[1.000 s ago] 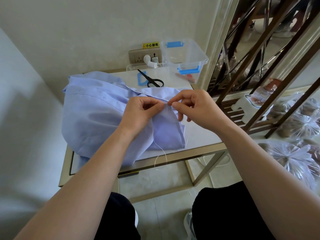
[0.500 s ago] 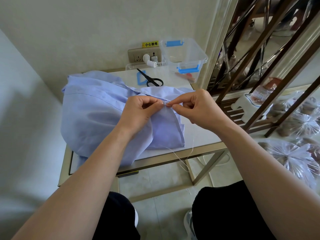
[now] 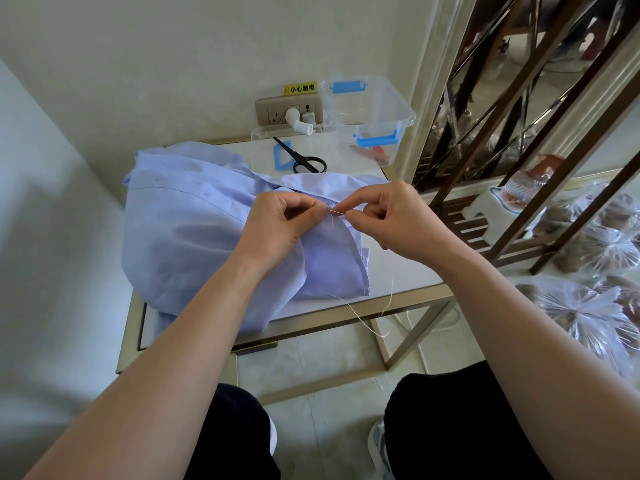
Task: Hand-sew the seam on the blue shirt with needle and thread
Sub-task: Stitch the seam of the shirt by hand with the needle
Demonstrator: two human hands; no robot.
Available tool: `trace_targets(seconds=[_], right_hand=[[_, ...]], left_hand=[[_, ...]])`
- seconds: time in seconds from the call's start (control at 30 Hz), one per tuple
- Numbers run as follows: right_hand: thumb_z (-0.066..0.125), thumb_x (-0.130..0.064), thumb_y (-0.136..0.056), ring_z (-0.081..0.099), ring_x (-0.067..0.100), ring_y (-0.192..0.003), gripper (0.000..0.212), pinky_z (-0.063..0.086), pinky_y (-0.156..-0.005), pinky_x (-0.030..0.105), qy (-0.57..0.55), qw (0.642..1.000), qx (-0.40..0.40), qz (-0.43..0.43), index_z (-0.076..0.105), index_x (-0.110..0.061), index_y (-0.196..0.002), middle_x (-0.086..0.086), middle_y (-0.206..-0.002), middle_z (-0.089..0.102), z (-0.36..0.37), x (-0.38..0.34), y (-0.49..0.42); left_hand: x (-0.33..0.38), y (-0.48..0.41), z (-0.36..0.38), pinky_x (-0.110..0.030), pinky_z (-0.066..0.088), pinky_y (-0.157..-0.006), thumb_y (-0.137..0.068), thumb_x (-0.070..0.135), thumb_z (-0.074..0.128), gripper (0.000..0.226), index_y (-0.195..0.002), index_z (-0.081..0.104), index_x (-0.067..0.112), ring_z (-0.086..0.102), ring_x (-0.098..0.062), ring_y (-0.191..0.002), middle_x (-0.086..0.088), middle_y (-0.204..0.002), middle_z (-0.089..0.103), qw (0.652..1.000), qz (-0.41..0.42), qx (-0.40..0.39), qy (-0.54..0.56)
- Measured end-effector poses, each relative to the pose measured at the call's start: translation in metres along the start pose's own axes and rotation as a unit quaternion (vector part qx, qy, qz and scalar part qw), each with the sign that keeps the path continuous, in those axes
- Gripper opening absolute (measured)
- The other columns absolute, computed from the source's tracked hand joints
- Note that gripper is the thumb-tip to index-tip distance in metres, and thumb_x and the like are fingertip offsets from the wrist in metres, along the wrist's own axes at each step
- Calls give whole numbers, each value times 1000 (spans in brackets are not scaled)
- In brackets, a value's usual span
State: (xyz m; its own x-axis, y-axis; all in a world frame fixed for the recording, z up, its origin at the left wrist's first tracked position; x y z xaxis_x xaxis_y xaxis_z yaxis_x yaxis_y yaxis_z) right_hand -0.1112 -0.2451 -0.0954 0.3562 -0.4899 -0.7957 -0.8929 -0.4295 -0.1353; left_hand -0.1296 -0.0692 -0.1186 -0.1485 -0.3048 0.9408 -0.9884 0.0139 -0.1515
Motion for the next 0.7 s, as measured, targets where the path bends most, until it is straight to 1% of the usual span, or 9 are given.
trace_targets(seconds=[0.07,0.13,0.2,0.27,0.3,0.37,0.5,0.6,0.7], right_hand=[[59,-7,-91,29,11,-40,18,29,-44,8,8,1000,-3,4,74,-15,-94,-1,-41,33,0,1,-1],[58,-6,-90,32,12,-38,18,32,-44,10,19,1000,-7,8,72,-16,-95,-4,-40,35,1,3,-2],[58,-7,-89,37,12,-38,21,35,-45,12,32,999,-19,16,67,-20,-103,-5,-39,39,2,3,-2],[55,-6,-89,41,10,-38,33,35,-45,12,35,998,-42,31,63,-25,-115,-6,-39,42,4,4,-1],[53,-4,-89,41,9,-37,36,34,-45,12,34,998,-52,33,64,-24,-117,-6,-38,43,6,3,0],[52,-2,-88,41,7,-36,31,33,-44,11,33,998,-54,30,69,-18,-110,-6,-37,41,7,3,0],[53,-3,-89,43,8,-37,21,33,-44,11,29,999,-31,31,69,-13,-96,0,-42,45,7,4,-2],[53,-3,-89,44,6,-37,20,35,-46,10,40,999,-25,23,70,-12,-95,-4,-40,44,9,4,-2],[53,-5,-91,42,6,-38,19,34,-45,10,32,999,-20,26,70,-13,-96,-8,-38,41,8,5,-4]], left_hand=[[1,0,0,-9,42,-72,-91,11,67,10,-85,74,16,61,6,-72,7,-79,71,999,22,-5,-29],[0,0,0,-10,42,-72,-90,11,68,10,-85,74,18,61,6,-71,8,-78,71,998,33,-3,-57],[-2,0,0,-12,43,-71,-90,10,69,10,-84,74,16,61,5,-71,5,-77,71,996,41,2,-83],[-2,0,1,-18,47,-71,-89,10,69,10,-83,75,15,64,-4,-73,0,-78,72,993,55,4,-107],[-2,1,1,-23,47,-73,-89,11,69,9,-84,76,14,65,-11,-76,-2,-79,73,991,61,5,-117],[-3,0,1,-27,48,-74,-89,16,70,8,-85,76,14,65,-14,-79,-2,-80,74,989,67,10,-132],[-7,-1,0,-23,49,-75,-85,18,74,5,-84,76,14,65,-3,-75,8,-78,72,989,50,26,-134],[-7,-1,1,-22,48,-74,-85,17,75,4,-84,75,13,63,-2,-73,12,-76,70,988,38,27,-147],[-6,-2,-1,-22,48,-74,-86,15,72,4,-85,75,12,64,-4,-74,8,-78,71,989,34,32,-143]])
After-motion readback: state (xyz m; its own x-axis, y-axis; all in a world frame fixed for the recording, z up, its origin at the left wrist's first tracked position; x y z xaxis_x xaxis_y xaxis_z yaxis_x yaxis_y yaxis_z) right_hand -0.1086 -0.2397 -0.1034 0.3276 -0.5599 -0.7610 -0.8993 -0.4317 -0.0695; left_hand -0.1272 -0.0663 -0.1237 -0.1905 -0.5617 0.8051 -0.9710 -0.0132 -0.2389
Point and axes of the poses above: each hand's wrist, its own y-axis away from the middle knuckle, its own z-axis out of the palm, x = y × z, the point moved 3 cm from there along -y, towards the middle knuckle
